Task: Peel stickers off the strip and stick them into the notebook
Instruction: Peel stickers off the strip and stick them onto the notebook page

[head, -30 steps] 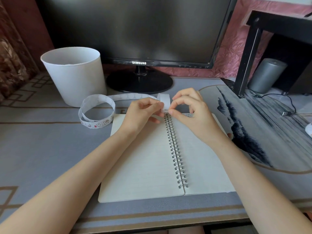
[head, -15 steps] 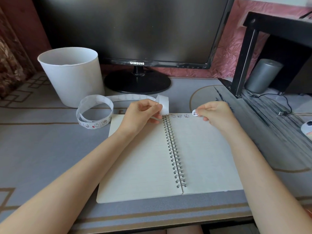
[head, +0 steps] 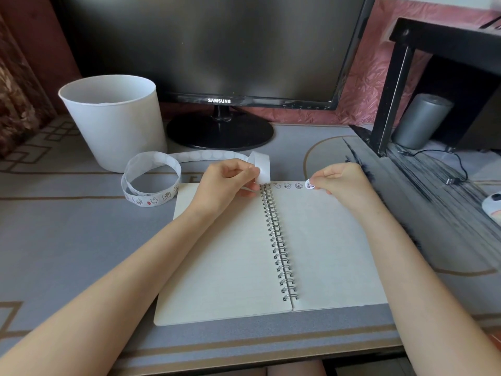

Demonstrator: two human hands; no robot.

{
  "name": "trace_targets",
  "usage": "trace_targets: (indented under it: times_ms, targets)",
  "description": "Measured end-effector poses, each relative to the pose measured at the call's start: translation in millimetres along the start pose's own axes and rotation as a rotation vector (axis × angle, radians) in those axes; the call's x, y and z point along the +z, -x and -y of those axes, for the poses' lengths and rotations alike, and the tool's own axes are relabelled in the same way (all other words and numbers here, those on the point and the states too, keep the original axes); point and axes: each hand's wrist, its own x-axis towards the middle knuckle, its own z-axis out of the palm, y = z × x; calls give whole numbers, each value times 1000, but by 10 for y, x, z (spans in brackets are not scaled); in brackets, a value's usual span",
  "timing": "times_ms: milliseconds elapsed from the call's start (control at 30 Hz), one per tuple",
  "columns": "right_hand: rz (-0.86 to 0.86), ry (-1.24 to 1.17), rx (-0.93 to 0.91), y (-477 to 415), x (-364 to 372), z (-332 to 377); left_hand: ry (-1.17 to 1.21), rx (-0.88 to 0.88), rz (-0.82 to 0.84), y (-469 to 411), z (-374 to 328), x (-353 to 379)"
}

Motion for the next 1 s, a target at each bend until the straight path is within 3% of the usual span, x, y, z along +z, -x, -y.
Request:
trace_targets:
  times_ms: [1000]
  targets:
    - [-67,117,-70,-50,93,-74,-15,13,8,-8,15,-5]
